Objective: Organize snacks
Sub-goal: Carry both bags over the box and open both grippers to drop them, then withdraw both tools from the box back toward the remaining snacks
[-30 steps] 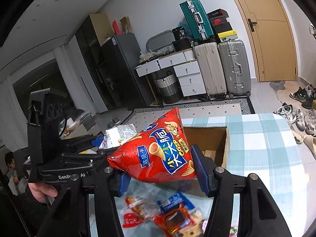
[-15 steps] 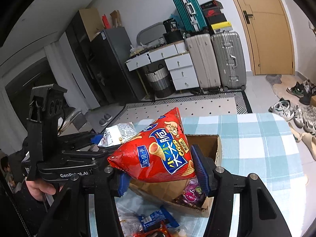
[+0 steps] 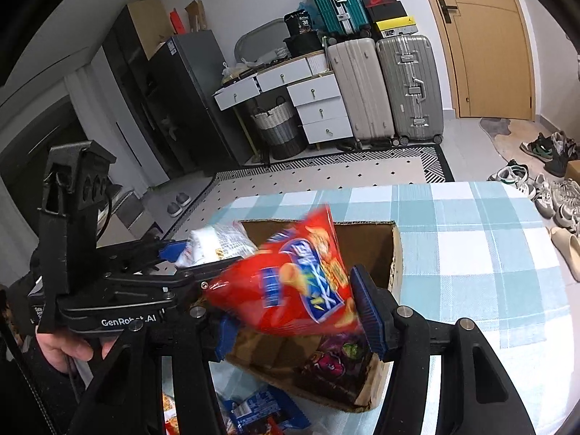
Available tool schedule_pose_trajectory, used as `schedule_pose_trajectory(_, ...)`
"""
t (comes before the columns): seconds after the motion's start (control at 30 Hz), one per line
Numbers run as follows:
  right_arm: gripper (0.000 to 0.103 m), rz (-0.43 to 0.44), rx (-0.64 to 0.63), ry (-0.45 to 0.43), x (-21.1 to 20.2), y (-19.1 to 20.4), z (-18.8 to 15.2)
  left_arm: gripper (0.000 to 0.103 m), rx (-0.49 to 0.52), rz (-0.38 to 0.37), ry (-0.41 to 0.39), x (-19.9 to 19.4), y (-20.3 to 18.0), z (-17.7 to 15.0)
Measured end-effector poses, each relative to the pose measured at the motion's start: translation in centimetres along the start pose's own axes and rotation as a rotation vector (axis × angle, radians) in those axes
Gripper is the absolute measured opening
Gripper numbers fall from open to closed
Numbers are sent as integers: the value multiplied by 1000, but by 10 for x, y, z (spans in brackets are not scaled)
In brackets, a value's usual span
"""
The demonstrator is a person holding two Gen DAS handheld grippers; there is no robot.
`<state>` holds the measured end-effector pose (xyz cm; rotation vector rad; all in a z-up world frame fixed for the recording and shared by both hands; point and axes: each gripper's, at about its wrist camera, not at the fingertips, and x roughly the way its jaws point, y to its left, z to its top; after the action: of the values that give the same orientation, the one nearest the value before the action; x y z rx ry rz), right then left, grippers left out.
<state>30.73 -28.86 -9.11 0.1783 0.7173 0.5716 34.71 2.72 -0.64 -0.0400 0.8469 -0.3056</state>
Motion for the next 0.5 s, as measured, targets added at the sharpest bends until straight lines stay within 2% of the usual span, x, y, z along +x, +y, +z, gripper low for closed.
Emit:
schedule_pose_trajectory(0.03,76,-3,2,1,1,-1,0,80,-5,4,-7,-1,2,-1)
schedule_pose_trajectory(0.07,85,-12,5,-9,-1,-2,-1,80,-6,1,-14,-6,1,-2)
schedule_pose_trajectory(0.5,86,-41,-12,-78,-49,4,-8,80,12,68,-74,-63,-19,-30)
